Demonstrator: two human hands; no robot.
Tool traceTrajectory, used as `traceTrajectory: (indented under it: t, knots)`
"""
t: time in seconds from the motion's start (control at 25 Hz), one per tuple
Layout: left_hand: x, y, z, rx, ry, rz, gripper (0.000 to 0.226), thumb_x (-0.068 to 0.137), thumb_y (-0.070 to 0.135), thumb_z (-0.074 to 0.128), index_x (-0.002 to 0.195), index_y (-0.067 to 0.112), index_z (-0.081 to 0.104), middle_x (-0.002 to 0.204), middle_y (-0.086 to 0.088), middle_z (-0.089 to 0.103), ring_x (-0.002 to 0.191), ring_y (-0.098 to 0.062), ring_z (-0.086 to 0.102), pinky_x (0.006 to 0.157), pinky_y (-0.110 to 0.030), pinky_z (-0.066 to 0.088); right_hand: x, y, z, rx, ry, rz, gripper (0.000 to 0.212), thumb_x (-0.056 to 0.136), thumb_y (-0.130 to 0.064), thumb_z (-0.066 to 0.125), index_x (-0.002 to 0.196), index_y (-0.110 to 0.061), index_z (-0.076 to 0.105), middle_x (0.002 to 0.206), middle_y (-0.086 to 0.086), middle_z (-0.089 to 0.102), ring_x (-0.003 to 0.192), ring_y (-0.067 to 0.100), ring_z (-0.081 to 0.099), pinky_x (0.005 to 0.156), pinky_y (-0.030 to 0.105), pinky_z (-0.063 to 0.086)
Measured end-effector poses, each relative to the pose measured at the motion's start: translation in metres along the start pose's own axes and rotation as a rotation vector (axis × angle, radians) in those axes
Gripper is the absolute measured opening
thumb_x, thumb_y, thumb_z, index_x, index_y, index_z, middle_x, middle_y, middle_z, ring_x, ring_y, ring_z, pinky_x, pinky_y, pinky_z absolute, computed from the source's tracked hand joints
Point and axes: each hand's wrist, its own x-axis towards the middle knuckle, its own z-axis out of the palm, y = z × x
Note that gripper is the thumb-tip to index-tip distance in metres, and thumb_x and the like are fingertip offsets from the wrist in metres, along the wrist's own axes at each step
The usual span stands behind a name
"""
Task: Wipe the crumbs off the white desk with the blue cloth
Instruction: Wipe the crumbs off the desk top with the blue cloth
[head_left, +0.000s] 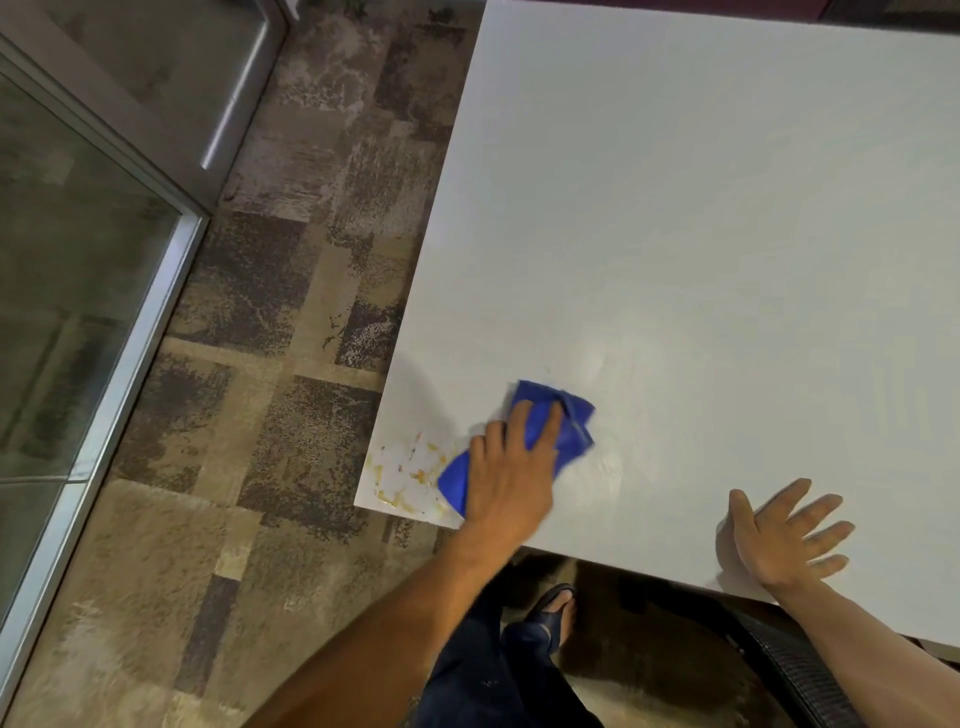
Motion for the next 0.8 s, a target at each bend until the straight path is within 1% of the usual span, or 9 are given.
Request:
traceTrajectory:
  t: [0.04,0.08,0.12,0.24,0.32,0.4,0.64,0.72,0.8]
  knots:
    - [-0.009,0.011,0.010,0.023,-0.044,0.082,0.082,0.077,0.025,0.069,0.150,0.024,0.032,0.148,-0.014,0.041,0.104,-0.034,0.052,0.081,-0.046,0.048,0.000,0.001,0.000,-0.007,-0.001,-0.005,0.120,0.060,-0.085,-0.001,0.154,-0.012,-0.014,0.162,0.023,-0.015,0.148,0.047,-0.011,0.113,0.068,-0.009]
    - [-0.028,0.026,0.027,0.032,-0.142,0.144,0.083,0.076,0.027,0.068,0.150,0.026,0.032,0.152,-0.014,0.038,0.108,-0.036,0.051,0.084,-0.048,0.048,0.002,0.002,0.000,-0.010,-0.001,-0.015,0.118,0.062,-0.084,0.000,0.154,-0.012,-0.014,0.162,0.022,-0.016,0.148,0.046,-0.012,0.113,0.068,-0.010]
    - [-0.041,0.038,0.040,0.082,-0.146,0.216,0.082,0.078,0.030,0.066,0.152,0.026,0.031,0.156,-0.014,0.033,0.116,-0.039,0.050,0.089,-0.051,0.048,0.001,0.002,0.000,-0.005,0.002,-0.019,0.116,0.064,-0.083,0.002,0.154,-0.012,-0.015,0.162,0.022,-0.016,0.148,0.046,-0.013,0.113,0.067,-0.011]
    - [-0.040,0.018,0.065,0.080,-0.133,0.231,0.071,0.095,0.046,0.049,0.157,0.026,0.020,0.165,-0.011,0.015,0.142,-0.043,0.032,0.108,-0.058,0.038,0.000,0.002,0.003,0.008,-0.006,-0.011,0.110,0.071,-0.082,0.005,0.154,-0.013,-0.016,0.162,0.022,-0.017,0.148,0.045,-0.014,0.113,0.066,-0.012]
    - [-0.041,0.011,0.066,0.144,-0.171,0.286,0.068,0.099,0.049,0.039,0.158,0.026,0.015,0.166,-0.012,0.011,0.147,-0.044,0.021,0.115,-0.062,0.024,0.002,0.004,0.004,0.003,0.003,0.012,0.102,0.082,-0.080,0.013,0.154,-0.013,-0.016,0.162,0.022,-0.018,0.148,0.045,-0.014,0.113,0.066,-0.012]
    - [-0.039,0.002,0.066,0.159,-0.169,0.316,0.066,0.100,0.050,0.035,0.158,0.027,0.014,0.166,-0.012,0.011,0.148,-0.046,0.019,0.116,-0.065,0.018,0.002,0.005,0.004,0.002,0.006,0.023,0.094,0.092,-0.074,0.020,0.154,-0.014,-0.017,0.162,0.021,-0.018,0.148,0.045,-0.015,0.113,0.066,-0.012]
    - [-0.038,-0.029,0.058,0.189,-0.125,0.118,0.065,0.101,0.048,0.033,0.158,0.026,0.011,0.166,-0.014,0.007,0.145,-0.050,0.022,0.112,-0.070,0.016,0.004,0.007,0.005,0.005,-0.001,0.030,0.089,0.096,-0.067,0.025,0.154,-0.014,-0.017,0.162,0.021,-0.018,0.148,0.045,-0.014,0.114,0.067,-0.010]
    - [-0.035,-0.053,0.047,0.190,-0.117,0.024,0.065,0.101,0.048,0.037,0.158,0.026,0.015,0.165,-0.015,0.009,0.140,-0.050,0.029,0.112,-0.069,0.022,0.005,0.008,0.005,0.011,0.001,0.023,0.088,0.097,-0.065,0.026,0.153,-0.013,-0.017,0.162,0.020,-0.018,0.148,0.045,-0.013,0.114,0.067,-0.010]
    - [-0.032,-0.077,0.036,0.172,-0.089,-0.059,0.065,0.099,0.048,0.042,0.156,0.028,0.020,0.165,-0.015,0.015,0.133,-0.049,0.038,0.106,-0.064,0.034,0.005,0.008,0.006,0.017,0.008,0.018,0.087,0.098,-0.064,0.027,0.153,-0.013,-0.017,0.162,0.020,-0.017,0.148,0.045,-0.013,0.114,0.067,-0.009]
